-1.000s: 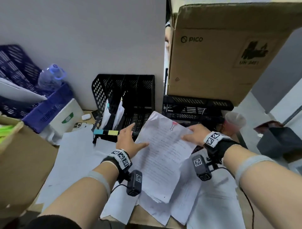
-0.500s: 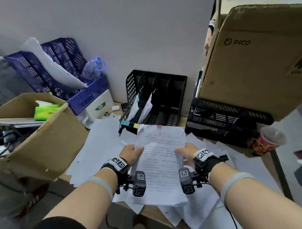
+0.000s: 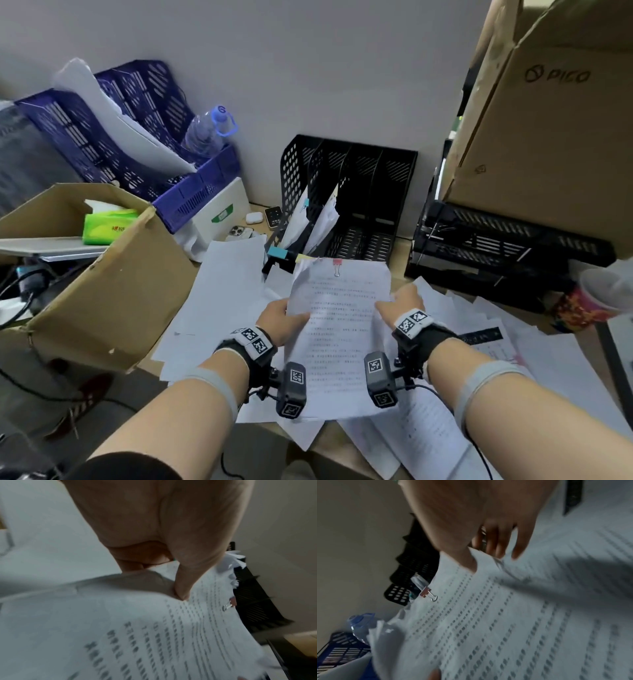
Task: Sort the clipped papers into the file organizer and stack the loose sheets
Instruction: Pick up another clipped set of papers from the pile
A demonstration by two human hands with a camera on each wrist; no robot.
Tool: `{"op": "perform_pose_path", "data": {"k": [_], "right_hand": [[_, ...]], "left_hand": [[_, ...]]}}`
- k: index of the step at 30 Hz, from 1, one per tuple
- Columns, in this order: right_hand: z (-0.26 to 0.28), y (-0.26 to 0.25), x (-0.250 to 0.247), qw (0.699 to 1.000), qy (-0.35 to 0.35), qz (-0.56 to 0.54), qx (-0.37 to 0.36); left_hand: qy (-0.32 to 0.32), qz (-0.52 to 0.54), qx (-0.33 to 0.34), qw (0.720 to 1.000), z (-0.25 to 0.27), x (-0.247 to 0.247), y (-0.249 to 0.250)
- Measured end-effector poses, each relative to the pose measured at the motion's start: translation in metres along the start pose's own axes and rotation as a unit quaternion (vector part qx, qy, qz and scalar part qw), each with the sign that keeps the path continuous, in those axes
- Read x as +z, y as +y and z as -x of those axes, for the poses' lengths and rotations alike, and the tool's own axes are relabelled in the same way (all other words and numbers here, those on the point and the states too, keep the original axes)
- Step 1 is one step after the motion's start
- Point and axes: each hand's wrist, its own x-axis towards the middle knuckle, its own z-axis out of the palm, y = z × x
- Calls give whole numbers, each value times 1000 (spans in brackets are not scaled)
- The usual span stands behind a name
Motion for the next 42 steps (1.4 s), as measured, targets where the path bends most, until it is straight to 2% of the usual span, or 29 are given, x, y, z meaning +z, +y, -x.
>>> {"op": "perform_pose_path", "data": {"k": [1, 2, 4, 5, 6, 7, 8, 12, 14, 16, 20, 22, 28, 32, 36, 40, 42], "right_hand": [[-2, -7, -3, 1000, 14, 7, -6], [-1, -17, -7, 1000, -20, -20, -12], [11, -44, -11, 981, -154, -122, 0], [20, -61, -13, 969, -211, -132, 7], [24, -78, -16, 960, -251, -127, -1], [26, -90, -17, 957, -263, -121, -12], [27, -101, -15, 961, -247, -118, -21], [13, -139, -27, 987, -97, -117, -45], [2, -149, -36, 996, -44, -52, -61], [-3, -157, -49, 996, 1, 35, -85], [-9, -173, -74, 990, 4, 74, -121], [-14, -178, -82, 987, 9, 82, -137], [-22, -192, -87, 984, 60, 16, -165], [-34, -192, -70, 986, 98, -20, -136], [-53, -186, -48, 993, 93, 1, -68], [-60, -187, -39, 988, 139, -14, -69], [-60, -188, -37, 985, 158, -35, -68]], "left_hand": [[5, -13, 31, 999, -3, 0, 10], [8, -20, 63, 998, -5, 0, 21], [8, -23, 130, 991, -10, 1, 45], [6, -27, 165, 986, -14, 3, 55], [5, -34, 206, 978, -20, 3, 66], [5, -36, 231, 972, -25, 5, 74], [-1, -38, 246, 968, -27, 6, 79], [-42, -36, 308, 950, -39, 0, 112], [-55, -26, 308, 949, -43, -7, 119], [-77, -4, 282, 956, -52, -13, 120], [-60, -3, 193, 979, -77, -17, 113], [-74, -53, 180, 979, -91, -17, 108], [-135, -149, 165, 966, -114, -16, 103], [-137, -191, 150, 960, -123, -22, 105], [-176, -86, 163, 967, -132, -21, 101], [-212, -45, 163, 963, -133, -13, 106], [-201, -43, 187, 961, -134, -5, 111]]}}
